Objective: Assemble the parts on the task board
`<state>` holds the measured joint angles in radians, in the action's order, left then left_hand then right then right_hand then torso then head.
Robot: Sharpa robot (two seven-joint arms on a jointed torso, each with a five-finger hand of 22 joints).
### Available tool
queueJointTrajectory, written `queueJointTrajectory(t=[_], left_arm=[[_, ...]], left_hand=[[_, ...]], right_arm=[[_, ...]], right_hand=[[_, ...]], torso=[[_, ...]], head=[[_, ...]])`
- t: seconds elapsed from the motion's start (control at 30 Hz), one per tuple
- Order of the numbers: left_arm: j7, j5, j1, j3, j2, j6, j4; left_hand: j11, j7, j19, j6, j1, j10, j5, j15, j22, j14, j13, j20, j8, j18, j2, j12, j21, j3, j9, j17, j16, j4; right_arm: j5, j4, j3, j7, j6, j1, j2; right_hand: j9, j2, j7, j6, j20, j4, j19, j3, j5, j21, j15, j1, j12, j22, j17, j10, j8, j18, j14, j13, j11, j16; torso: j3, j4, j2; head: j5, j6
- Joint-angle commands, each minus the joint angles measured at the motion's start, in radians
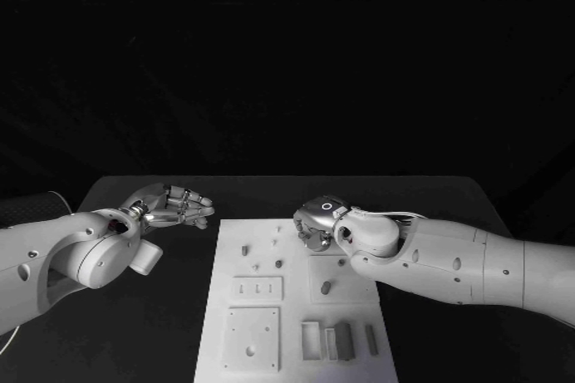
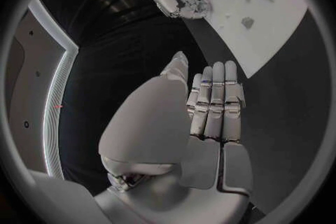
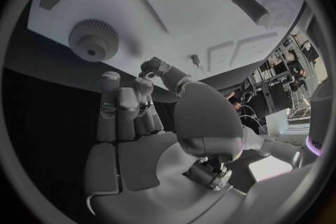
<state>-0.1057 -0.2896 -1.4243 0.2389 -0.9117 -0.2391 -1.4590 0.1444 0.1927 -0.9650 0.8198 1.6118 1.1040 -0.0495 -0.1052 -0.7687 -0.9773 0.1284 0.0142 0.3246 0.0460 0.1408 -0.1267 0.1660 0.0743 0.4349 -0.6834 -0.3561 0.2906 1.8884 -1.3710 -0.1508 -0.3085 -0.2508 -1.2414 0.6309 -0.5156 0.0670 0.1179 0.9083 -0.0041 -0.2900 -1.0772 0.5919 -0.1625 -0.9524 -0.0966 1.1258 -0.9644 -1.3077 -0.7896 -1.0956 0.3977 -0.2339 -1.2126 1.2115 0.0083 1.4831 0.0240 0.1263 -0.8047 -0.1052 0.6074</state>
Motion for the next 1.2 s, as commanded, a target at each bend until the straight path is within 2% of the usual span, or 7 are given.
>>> queueJointTrajectory(t=[0.03, 0.27, 0.53, 0.67, 0.8, 1.0, 1.2], left_arm=[[-0.01, -0.004, -0.002, -0.001, 0.002, -0.002, 0.0], [-0.011, -0.023, -0.002, -0.001, 0.005, -0.002, 0.002], [-0.011, -0.03, -0.002, -0.001, 0.01, -0.001, 0.003], [-0.012, -0.03, -0.002, -0.001, 0.014, 0.002, 0.007], [-0.012, -0.03, -0.002, -0.001, 0.017, 0.004, 0.008], [-0.012, -0.03, -0.002, -0.001, 0.022, 0.006, 0.012], [-0.012, -0.03, -0.002, -0.001, 0.024, 0.007, 0.014]], left_hand=[[0.003, -0.004, -0.002, -0.001, 0.006, 0.003, 0.0, 0.0, -0.001, -0.006, 0.001, -0.007, -0.002, 0.017, 0.004, 0.004, -0.003, 0.007, 0.001, -0.002, 0.005, -0.001], [0.003, -0.004, -0.002, -0.001, 0.006, 0.003, 0.0, 0.0, -0.001, -0.006, 0.002, -0.008, -0.002, 0.017, 0.004, 0.004, -0.003, 0.007, 0.002, -0.002, 0.005, -0.001], [0.003, -0.004, -0.002, -0.001, 0.006, 0.004, 0.0, 0.0, -0.001, -0.007, 0.002, -0.008, -0.002, 0.017, 0.004, 0.004, -0.004, 0.007, 0.002, -0.003, 0.006, -0.001], [0.003, -0.004, -0.002, -0.001, 0.006, 0.004, 0.0, 0.0, -0.001, -0.007, 0.002, -0.008, -0.002, 0.017, 0.004, 0.004, -0.004, 0.007, 0.002, -0.003, 0.006, -0.001], [0.003, -0.004, -0.002, -0.001, 0.006, 0.004, 0.0, 0.0, -0.001, -0.007, 0.002, -0.008, -0.002, 0.017, 0.005, 0.005, -0.004, 0.007, 0.002, -0.003, 0.006, -0.001], [0.003, -0.004, -0.002, -0.001, 0.006, 0.004, 0.0, 0.0, -0.001, -0.007, 0.002, -0.008, -0.002, 0.017, 0.005, 0.005, -0.004, 0.007, 0.002, -0.004, 0.007, -0.001], [0.003, -0.004, -0.002, -0.001, 0.006, 0.004, 0.0, 0.0, -0.001, -0.007, 0.002, -0.008, -0.002, 0.017, 0.004, 0.005, -0.004, 0.008, 0.002, -0.004, 0.007, -0.001]], right_arm=[[0.056, 0.003, 0.001, -0.057, -0.019, 0.0, -0.014], [0.075, 0.025, 0.006, -0.077, -0.014, 0.0, -0.057], [0.08, 0.053, 0.007, -0.079, -0.005, -0.001, -0.098], [0.087, 0.073, 0.007, -0.073, -0.008, 0.0, -0.12], [0.098, 0.083, 0.007, -0.073, -0.013, 0.0, -0.135], [0.1, 0.111, 0.007, -0.066, -0.013, 0.0, -0.16], [0.1, 0.115, 0.008, -0.064, -0.011, 0.0, -0.168]], right_hand=[[-0.002, 0.001, -0.026, 0.13, -0.008, -0.002, -0.002, -0.001, 0.0, -0.005, -0.019, 0.004, -0.006, -0.02, -0.001, 0.014, 0.004, -0.028, 0.013, -0.002, -0.024, 0.005], [-0.003, 0.001, -0.026, 0.13, -0.008, -0.002, -0.002, -0.001, 0.0, -0.005, -0.02, 0.004, -0.006, -0.02, -0.001, 0.013, 0.004, -0.028, 0.013, -0.003, -0.025, 0.005], [-0.003, 0.001, -0.026, 0.13, -0.009, -0.002, -0.002, 0.0, -0.001, -0.005, -0.02, 0.004, -0.007, -0.02, -0.001, 0.013, 0.004, -0.028, 0.012, -0.004, -0.025, 0.005], [-0.004, 0.001, -0.026, 0.13, -0.009, -0.001, -0.002, 0.0, -0.001, -0.005, -0.02, 0.004, -0.007, -0.02, -0.001, 0.013, 0.004, -0.028, 0.012, -0.005, -0.025, 0.005], [-0.004, 0.002, -0.026, 0.129, -0.009, -0.001, -0.003, 0.0, -0.001, -0.005, -0.02, 0.004, -0.006, -0.02, 0.0, 0.013, 0.003, -0.028, 0.012, -0.006, -0.025, 0.005], [-0.005, 0.002, -0.026, 0.129, -0.009, -0.002, -0.003, 0.001, -0.001, -0.006, -0.02, 0.005, -0.006, -0.02, 0.0, 0.012, 0.003, -0.028, 0.011, -0.008, -0.025, 0.004], [-0.005, 0.003, -0.026, 0.129, -0.01, -0.002, -0.004, 0.002, -0.001, -0.006, -0.02, 0.005, -0.006, -0.019, 0.0, 0.012, 0.003, -0.028, 0.011, -0.009, -0.025, 0.004]], torso=[[0.0015, 0.0022, 0.001], [0.0015, 0.0024, 0.001], [0.0033, 0.0042, 0.001], [0.0016, 0.0037, 0.001], [0.0019, 0.0062, 0.001], [0.0015, 0.0039, 0.001], [-0.0002, 0.0024, 0.0]], head=[[0.001, -0.005], [0.004, -0.01], [0.005, -0.015], [0.008, -0.019], [0.01, -0.022], [0.016, -0.024], [0.024, -0.024]])
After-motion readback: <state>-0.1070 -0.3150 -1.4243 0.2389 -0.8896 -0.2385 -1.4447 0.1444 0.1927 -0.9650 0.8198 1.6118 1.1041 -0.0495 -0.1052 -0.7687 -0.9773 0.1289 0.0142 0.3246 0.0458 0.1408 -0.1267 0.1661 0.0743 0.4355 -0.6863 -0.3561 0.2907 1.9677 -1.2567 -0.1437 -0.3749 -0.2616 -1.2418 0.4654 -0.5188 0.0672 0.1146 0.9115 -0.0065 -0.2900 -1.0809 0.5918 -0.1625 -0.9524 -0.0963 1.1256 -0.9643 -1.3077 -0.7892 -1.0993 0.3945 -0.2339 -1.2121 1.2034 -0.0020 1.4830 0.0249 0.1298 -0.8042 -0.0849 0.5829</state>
